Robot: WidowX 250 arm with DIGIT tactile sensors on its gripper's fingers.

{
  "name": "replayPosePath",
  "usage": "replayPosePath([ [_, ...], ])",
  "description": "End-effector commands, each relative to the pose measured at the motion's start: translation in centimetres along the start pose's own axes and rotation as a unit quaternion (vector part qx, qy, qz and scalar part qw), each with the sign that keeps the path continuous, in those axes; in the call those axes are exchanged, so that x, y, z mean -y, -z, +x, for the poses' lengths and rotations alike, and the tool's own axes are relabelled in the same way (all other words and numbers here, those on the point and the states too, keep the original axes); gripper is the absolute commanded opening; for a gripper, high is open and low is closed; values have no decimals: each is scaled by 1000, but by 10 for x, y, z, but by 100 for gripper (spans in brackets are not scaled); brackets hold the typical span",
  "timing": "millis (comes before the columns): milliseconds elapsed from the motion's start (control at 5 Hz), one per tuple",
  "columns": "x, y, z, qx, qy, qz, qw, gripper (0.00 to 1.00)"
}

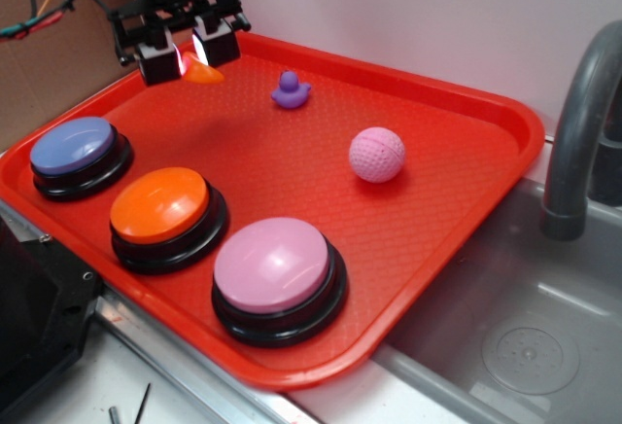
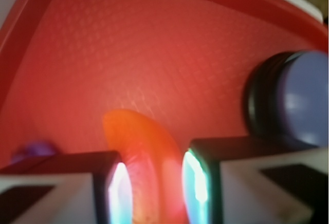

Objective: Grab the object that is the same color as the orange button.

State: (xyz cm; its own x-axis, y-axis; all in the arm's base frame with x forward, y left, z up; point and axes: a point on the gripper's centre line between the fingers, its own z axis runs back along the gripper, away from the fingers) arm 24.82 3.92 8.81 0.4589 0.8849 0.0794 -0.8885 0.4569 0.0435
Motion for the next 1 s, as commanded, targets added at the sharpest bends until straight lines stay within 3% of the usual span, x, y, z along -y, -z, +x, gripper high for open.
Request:
replayPosePath([
  [0, 0, -59, -27, 1, 189, -17, 982, 0],
  [200, -7, -90, -47, -6, 251, -24, 968, 0],
  [400, -15, -108, -43, -28, 269, -30, 962, 0],
  [600, -19, -117, -36, -10, 265, -41, 963, 0],
  [800, -12, -117, -33, -11, 259, -44, 965, 0],
])
